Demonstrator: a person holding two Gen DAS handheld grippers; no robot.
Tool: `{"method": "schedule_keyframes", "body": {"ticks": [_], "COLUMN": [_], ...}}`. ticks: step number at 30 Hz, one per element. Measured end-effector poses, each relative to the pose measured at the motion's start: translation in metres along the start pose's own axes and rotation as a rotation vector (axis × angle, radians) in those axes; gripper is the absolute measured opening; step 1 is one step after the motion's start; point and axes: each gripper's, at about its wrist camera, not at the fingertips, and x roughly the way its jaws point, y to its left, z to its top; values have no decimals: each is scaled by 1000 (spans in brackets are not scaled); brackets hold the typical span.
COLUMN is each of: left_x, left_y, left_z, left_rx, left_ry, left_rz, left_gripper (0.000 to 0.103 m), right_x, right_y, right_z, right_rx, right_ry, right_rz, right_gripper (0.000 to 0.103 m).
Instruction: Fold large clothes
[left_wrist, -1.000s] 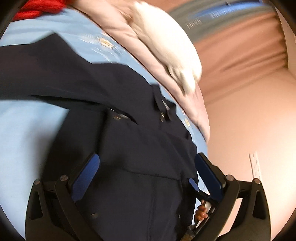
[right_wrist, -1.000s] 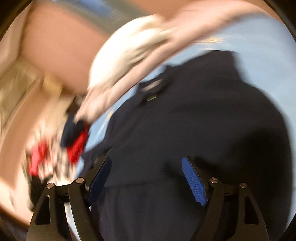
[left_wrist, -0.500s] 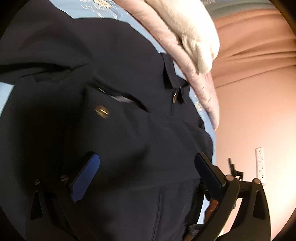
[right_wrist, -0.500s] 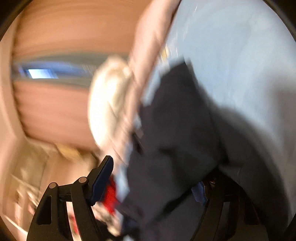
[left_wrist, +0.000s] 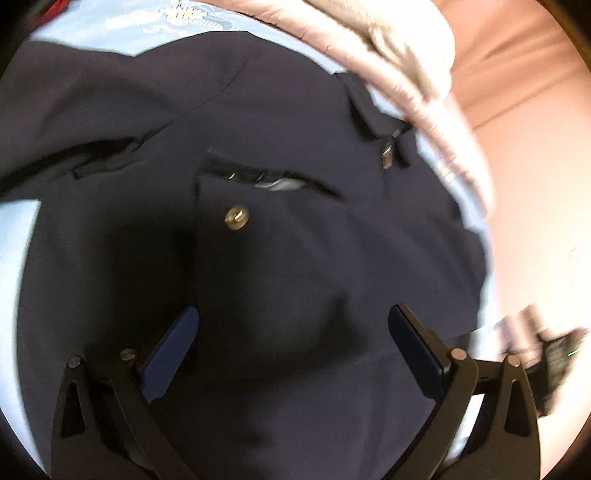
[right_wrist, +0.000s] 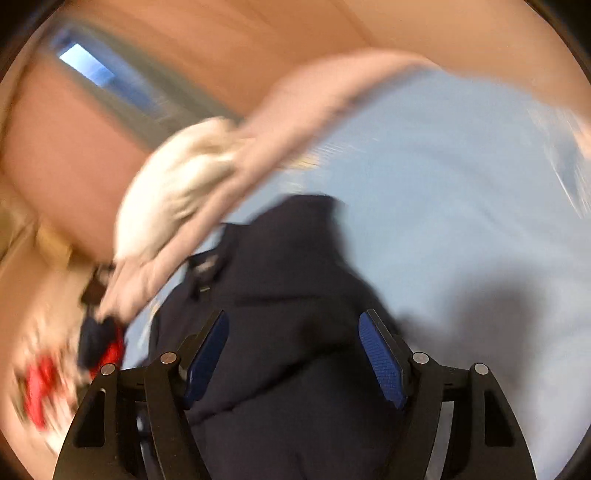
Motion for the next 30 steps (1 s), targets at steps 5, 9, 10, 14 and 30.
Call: {"method": "schedule_keyframes", "body": {"ticks": [5,9,10,14,30], "left_x": [12,22,24,34,-116], "left_y": [-12,-19,-21,-28,100], "left_z": [-7,-11,-12,-16,-55], "left_rx": [127,210,227,286,-194], "left_ry": [14,39,40,33,-243], "left_rz": [91,159,173,231,-144], "left_gripper": [102,102,102,103,103], "right_x": [68,134,135,158,93], "right_y": [63,67,59,0,145], "right_z": [6,15,15,34,-86], "right_rx": [-277,-319,-300,-49,-598], "right_ry": [96,209,212,206,191], "right_rz": [25,-80,-126,-156,38], "right_gripper": [54,44,44,33,49]}}
